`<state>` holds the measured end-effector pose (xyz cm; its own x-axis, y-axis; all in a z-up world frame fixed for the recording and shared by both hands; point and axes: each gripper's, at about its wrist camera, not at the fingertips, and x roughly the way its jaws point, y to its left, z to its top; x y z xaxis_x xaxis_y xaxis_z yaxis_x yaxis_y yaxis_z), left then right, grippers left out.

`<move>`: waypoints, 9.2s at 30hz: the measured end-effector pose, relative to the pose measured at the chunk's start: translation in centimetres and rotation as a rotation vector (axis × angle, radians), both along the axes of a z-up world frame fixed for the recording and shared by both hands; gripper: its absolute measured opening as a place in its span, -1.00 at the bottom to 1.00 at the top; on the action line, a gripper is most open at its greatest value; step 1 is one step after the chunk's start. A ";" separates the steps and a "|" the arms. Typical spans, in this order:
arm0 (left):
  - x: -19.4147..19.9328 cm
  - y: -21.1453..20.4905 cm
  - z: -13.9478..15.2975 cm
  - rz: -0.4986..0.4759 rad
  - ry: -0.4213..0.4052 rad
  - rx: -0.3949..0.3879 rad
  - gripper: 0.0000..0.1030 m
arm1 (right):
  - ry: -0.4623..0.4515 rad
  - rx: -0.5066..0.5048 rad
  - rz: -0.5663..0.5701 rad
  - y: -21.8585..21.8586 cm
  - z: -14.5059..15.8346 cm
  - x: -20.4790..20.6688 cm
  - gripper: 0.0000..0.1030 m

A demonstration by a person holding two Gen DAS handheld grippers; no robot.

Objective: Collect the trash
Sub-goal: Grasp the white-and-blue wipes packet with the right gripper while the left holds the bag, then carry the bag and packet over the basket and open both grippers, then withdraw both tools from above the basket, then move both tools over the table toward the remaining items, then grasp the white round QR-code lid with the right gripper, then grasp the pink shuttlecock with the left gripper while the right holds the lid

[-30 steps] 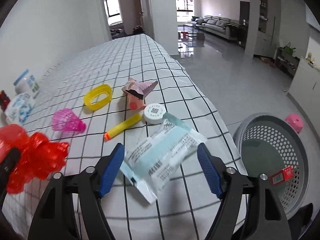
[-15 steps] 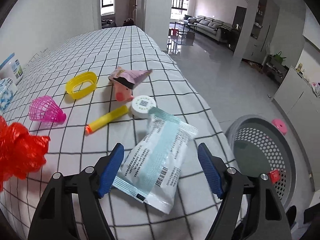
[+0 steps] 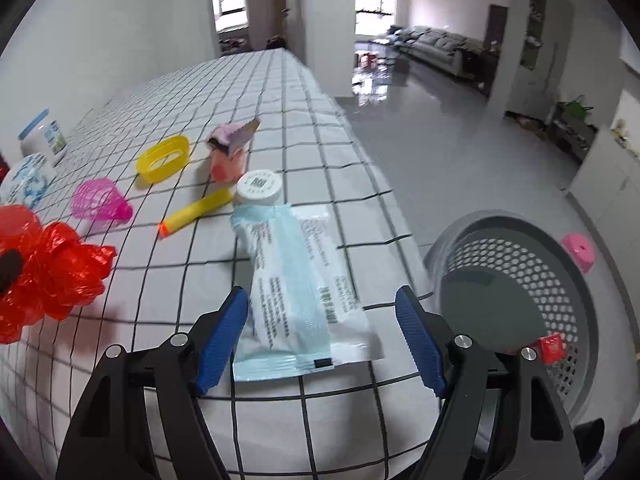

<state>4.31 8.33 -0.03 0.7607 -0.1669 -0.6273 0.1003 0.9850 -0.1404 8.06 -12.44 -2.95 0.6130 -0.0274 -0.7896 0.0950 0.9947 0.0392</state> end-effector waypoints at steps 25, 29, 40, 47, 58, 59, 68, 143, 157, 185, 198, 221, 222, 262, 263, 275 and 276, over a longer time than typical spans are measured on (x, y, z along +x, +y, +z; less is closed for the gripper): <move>-1.1 -3.7 0.0 -0.070 0.040 0.019 -0.62 | -0.068 0.062 0.060 -1.4 0.4 -2.3 0.20; -1.7 -5.4 0.5 -0.108 0.030 0.025 -0.62 | -0.086 0.074 0.009 -3.7 1.0 -4.4 0.20; -2.8 -14.1 1.3 -0.322 0.022 0.002 -0.62 | -0.118 0.054 -0.169 -11.1 1.7 -10.0 0.20; -3.4 -19.7 0.5 -0.449 0.033 0.015 -0.62 | -0.119 0.060 -0.286 -15.6 1.2 -12.5 0.20; -2.1 -26.2 -1.8 -0.540 0.084 0.066 -0.62 | -0.092 0.078 -0.368 -20.0 -0.5 -13.4 0.20; -1.9 -26.6 -2.0 -0.544 0.089 0.069 -0.62 | -0.089 0.079 -0.370 -20.0 -0.6 -13.4 0.20; -0.8 -30.0 -3.7 -0.558 0.144 0.108 -0.62 | -0.056 0.114 -0.366 -22.3 -2.2 -12.9 0.20; -2.4 -16.4 -0.6 -0.258 0.048 0.083 0.43 | -0.155 0.121 -0.154 -13.2 1.6 -12.4 0.31; -1.9 -7.4 0.1 -0.033 0.027 0.098 0.47 | -0.181 0.123 0.009 -7.1 2.7 -8.4 0.31; 1.9 -0.5 -1.7 0.113 0.072 0.080 0.48 | -0.139 0.091 0.163 -0.1 1.4 -0.6 0.31; 5.5 -0.3 -2.6 0.128 0.104 0.074 0.48 | -0.066 0.073 0.194 -0.3 0.0 5.6 0.31; 6.2 -0.6 -3.9 0.120 0.106 0.093 0.48 | 0.029 0.007 0.235 1.3 -1.7 11.3 0.30; 6.2 -0.6 -3.9 0.120 0.105 0.093 0.48 | 0.030 0.004 0.236 1.4 -1.7 11.4 0.30; 9.4 -0.7 -2.7 0.203 0.158 0.012 0.48 | -0.139 0.083 0.159 -1.3 0.2 1.1 -0.24; 9.9 -0.8 -2.8 0.215 0.164 0.014 0.48 | -0.140 0.085 0.158 -1.4 0.2 1.0 -0.24; 14.2 -0.9 -5.2 0.305 0.231 0.012 0.48 | -0.156 0.118 0.161 -2.1 -0.5 0.6 -0.24; 14.4 -0.8 -5.4 0.311 0.236 0.014 0.48 | -0.156 0.121 0.163 -2.1 -0.5 0.7 -0.24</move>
<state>18.75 7.56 -5.40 0.6080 0.0588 -0.7917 -0.2372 0.9652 -0.1104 8.73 -14.57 -3.45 0.7165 0.1707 -0.6763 -0.0828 0.9835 0.1606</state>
